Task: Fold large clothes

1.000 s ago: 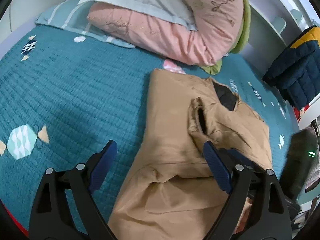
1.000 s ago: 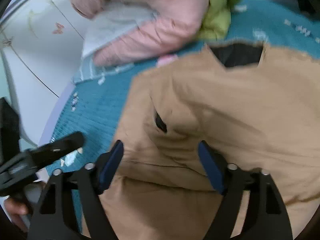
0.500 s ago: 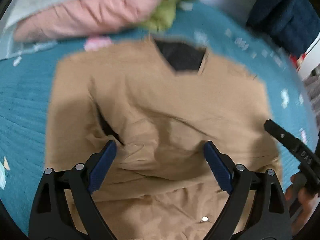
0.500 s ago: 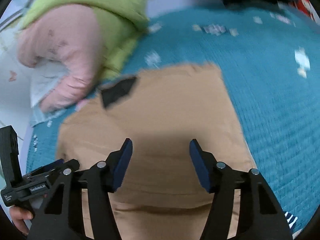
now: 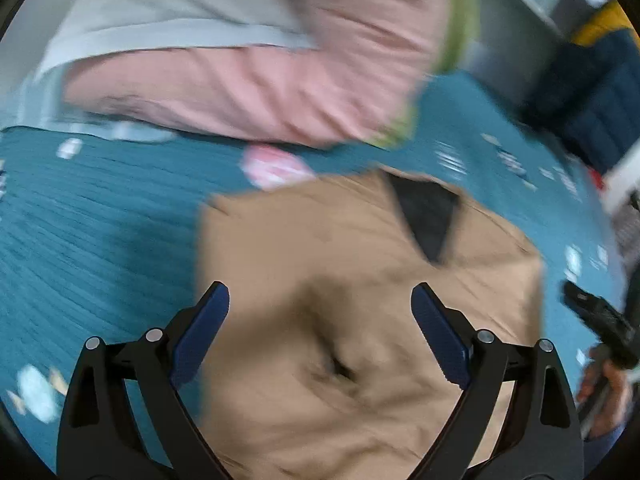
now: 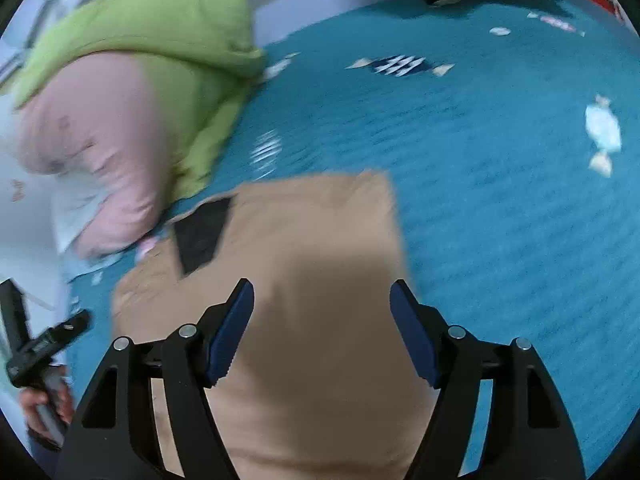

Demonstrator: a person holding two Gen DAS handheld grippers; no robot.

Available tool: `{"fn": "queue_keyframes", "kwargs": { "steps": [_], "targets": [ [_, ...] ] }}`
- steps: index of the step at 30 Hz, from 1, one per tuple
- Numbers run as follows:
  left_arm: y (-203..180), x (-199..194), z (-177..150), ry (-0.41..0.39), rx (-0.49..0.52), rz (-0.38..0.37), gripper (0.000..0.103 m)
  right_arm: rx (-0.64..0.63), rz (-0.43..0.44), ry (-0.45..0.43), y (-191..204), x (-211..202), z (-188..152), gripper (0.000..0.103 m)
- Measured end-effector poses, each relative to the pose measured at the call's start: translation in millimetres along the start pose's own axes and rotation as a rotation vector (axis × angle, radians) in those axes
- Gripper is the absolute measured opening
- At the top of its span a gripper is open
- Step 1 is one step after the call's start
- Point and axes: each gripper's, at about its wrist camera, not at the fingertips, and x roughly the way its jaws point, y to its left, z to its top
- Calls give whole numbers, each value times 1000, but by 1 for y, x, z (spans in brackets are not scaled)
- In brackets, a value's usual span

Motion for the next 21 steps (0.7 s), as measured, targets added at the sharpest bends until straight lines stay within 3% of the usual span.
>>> {"fn": "queue_keyframes", "kwargs": {
  "steps": [4, 9, 11, 13, 17, 19, 20, 21],
  "targets": [
    [29, 39, 27, 103, -10, 121, 92, 67, -23, 65, -17, 34, 33, 68],
    [50, 79, 35, 196, -98, 98, 92, 46, -63, 121, -12, 68, 48, 67],
    [57, 90, 34, 229, -121, 96, 92, 21, -105, 124, -13, 73, 50, 62],
    [60, 99, 35, 252, -114, 104, 92, 32, -105, 158, -16, 85, 50, 51],
    [64, 106, 35, 259, -118, 98, 92, 49, -81, 199, -24, 96, 47, 47],
    [64, 109, 35, 260, -120, 84, 83, 55, -45, 197, -27, 92, 43, 33],
    [62, 110, 34, 261, -117, 66, 65, 43, -40, 197, -27, 90, 42, 30],
    [59, 108, 34, 254, -103, 65, 54, 29, -43, 192, -23, 88, 43, 23]
  ]
}}
